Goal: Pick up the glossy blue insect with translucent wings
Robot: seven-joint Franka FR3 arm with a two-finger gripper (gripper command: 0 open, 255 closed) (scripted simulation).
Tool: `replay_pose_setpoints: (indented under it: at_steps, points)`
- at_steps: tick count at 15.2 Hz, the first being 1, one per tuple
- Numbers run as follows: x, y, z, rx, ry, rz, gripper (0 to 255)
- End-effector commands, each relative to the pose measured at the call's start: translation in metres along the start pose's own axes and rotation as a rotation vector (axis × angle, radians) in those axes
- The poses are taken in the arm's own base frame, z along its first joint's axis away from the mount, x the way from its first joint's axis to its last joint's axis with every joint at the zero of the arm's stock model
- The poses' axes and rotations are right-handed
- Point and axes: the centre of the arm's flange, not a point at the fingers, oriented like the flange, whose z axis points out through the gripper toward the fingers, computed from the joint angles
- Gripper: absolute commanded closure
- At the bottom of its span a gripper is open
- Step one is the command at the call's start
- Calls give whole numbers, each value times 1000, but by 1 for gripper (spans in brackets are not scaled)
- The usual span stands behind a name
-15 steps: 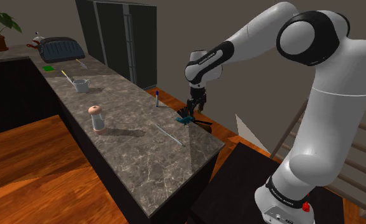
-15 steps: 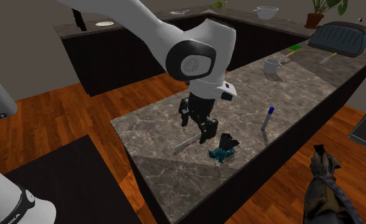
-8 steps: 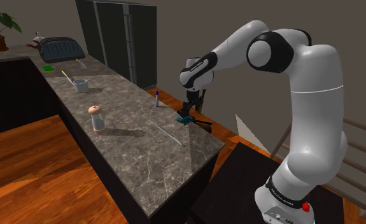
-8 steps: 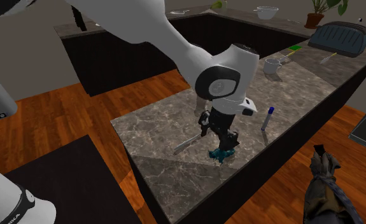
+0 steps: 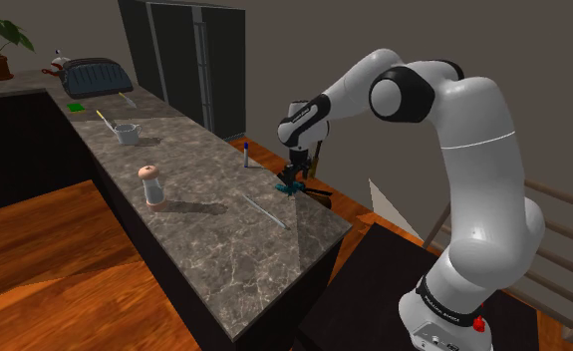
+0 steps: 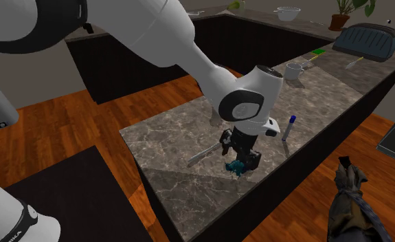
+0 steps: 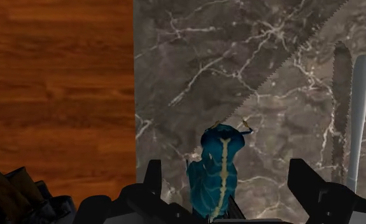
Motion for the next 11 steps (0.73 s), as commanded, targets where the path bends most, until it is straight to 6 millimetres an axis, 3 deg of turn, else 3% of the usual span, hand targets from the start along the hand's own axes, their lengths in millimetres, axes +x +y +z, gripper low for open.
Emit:
replay_pose_setpoints:
  at_steps: [1, 3, 4, 11]
  points:
    - [3, 1, 13, 0, 0, 0, 0]
    - [3, 1, 13, 0, 0, 0, 0]
    - [3, 1, 13, 0, 0, 0, 255]
    - [2, 1, 13, 0, 0, 0, 255]
